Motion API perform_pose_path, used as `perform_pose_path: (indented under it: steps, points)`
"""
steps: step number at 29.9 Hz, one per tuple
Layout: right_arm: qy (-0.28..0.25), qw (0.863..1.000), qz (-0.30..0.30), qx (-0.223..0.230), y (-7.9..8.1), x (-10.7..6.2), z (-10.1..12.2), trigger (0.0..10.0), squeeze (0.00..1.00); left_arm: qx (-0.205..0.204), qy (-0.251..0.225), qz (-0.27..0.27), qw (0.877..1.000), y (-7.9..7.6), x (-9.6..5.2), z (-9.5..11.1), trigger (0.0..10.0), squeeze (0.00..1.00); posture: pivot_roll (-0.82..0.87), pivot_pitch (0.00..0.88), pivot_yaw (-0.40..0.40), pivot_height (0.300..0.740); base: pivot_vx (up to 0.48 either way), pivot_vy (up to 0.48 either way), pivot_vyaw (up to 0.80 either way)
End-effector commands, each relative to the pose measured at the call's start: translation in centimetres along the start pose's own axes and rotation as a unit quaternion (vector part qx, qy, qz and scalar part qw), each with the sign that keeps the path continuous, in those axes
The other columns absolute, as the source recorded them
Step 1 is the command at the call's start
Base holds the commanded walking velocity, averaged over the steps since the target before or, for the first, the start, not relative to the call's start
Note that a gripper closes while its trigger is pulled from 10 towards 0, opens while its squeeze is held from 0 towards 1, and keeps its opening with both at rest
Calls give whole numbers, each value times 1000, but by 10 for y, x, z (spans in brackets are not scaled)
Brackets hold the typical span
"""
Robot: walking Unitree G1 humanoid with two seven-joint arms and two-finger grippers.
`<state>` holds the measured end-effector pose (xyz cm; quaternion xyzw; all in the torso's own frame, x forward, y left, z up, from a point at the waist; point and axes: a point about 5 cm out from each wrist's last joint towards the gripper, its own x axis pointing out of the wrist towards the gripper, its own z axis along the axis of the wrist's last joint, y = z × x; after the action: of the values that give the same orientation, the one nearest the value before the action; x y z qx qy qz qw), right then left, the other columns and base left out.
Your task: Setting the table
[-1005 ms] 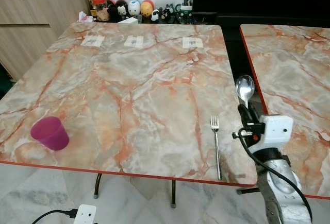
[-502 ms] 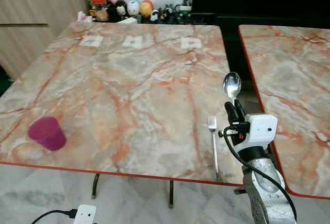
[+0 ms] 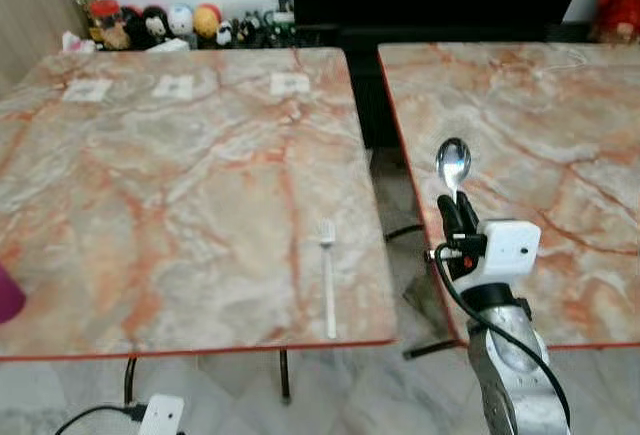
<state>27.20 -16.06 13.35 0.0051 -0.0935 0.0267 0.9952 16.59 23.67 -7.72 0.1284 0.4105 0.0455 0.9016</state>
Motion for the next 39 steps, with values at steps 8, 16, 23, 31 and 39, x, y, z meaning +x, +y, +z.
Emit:
perform_pose_path:
  steps: [8, 16, 23, 31, 39]
  points:
    - [-14, 1000, 4, 6, 4, 3, 5, 10000, 0, 6, 17, 2, 1000, 5, -2, -7, 10000, 0, -86, 60, 25, 740, 0, -472, 0]
    - [-15, 1000, -2, 3, 2, 3, 4, 10000, 0, 5, 17, 3, 1000, 5, -2, -7, 10000, 0, -88, 73, 28, 740, 0, -472, 0]
    - [-14, 1000, -13, -2, -2, 5, 5, 10000, 0, 2, 17, 3, 1000, 5, -2, -7, 10000, 0, -92, 82, 29, 740, 0, -470, 0]
    - [-14, 1000, -24, -6, -7, 5, 6, 10000, 0, 3, 17, 3, 1000, 5, -2, -7, 10000, 0, -95, 85, 31, 740, 0, -471, 0]
    - [-12, 999, -45, -11, -14, 4, 6, 10000, 0, 4, 16, 5, 1000, 5, -2, -7, 10000, 0, -96, 87, 30, 740, 0, -399, 0]
